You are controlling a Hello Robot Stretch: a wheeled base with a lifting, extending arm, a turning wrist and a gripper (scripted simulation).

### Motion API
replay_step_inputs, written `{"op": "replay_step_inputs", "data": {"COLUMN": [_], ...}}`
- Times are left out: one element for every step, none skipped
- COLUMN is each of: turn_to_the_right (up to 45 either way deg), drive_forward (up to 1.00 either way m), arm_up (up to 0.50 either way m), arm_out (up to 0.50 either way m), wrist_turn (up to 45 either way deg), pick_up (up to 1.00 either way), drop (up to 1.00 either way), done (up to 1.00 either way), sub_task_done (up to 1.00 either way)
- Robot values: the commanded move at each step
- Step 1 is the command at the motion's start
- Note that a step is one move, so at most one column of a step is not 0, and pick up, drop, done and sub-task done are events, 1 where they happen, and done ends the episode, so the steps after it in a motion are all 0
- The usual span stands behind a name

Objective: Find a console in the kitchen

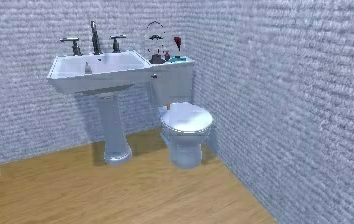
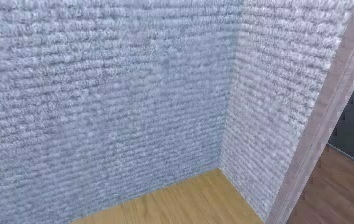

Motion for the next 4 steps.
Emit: {"op": "replay_step_inputs", "data": {"turn_to_the_right": [0.0,-45.0,-18.0,0.0], "drive_forward": [0.05,0.0,0.0,0.35], "arm_up": [0.0,0.0,0.0,0.0], "arm_out": [0.0,0.0,0.0,0.0], "wrist_turn": [0.0,0.0,0.0,0.0], "pick_up": [0.0,0.0,0.0,0.0], "drop": [0.0,0.0,0.0,0.0], "done": [0.0,0.0,0.0,0.0], "sub_task_done": [0.0,0.0,0.0,0.0]}}
